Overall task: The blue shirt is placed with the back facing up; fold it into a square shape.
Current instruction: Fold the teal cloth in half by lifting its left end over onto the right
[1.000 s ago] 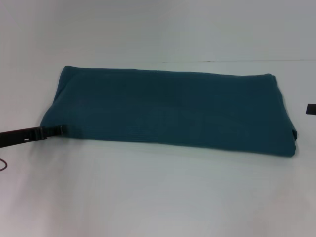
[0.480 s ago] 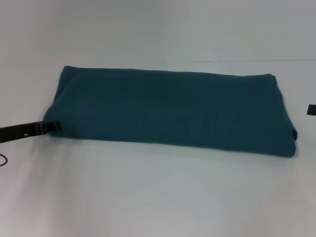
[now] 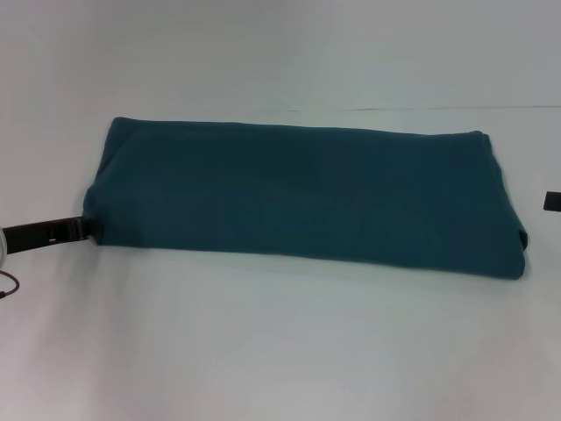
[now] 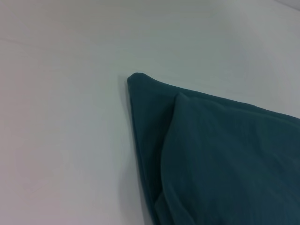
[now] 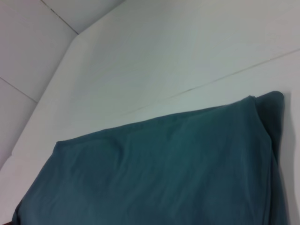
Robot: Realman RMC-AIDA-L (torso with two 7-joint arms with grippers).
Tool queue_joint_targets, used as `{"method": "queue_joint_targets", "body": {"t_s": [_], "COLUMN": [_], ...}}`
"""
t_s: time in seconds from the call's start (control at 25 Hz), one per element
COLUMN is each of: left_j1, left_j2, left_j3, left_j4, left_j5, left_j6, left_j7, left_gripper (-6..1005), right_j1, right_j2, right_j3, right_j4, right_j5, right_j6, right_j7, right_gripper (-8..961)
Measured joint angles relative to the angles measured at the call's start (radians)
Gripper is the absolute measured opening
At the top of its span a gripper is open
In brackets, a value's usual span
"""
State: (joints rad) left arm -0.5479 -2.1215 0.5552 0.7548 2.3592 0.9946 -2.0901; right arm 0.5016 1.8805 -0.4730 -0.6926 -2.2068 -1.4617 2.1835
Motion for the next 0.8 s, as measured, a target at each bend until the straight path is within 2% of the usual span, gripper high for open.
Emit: {"method": "queue_joint_targets", "body": {"t_s": [0.12,0.32,0.8], "left_j1": [0.0,0.0,0.02], "left_j2": [0.001,0.002,0.004], "left_j3": [0.0,0.0,-0.004], "left_j4": [0.002,0.005,0.076], "left_j5": [0.0,0.0,0.025], "left_j6": [0.0,-0.001,0.047], "left_j7": [0.0,-0.001,-0.04], "left_gripper": [119,-1,-1], "right_j1": [-0.002,-0.006,-0.016], "right_j2": [-0.001,-0.001,-0.003], "right_j3": [0.003,0.006,0.0], "right_j4": [0.002,-0.003,0.002], "right_j5": [-0.008,-0.008,-0.016], "right_j6": [0.0,-0.002,-0.004], "right_j7": [0.002,0.002,0.007], "right_gripper": [680,677,672]}}
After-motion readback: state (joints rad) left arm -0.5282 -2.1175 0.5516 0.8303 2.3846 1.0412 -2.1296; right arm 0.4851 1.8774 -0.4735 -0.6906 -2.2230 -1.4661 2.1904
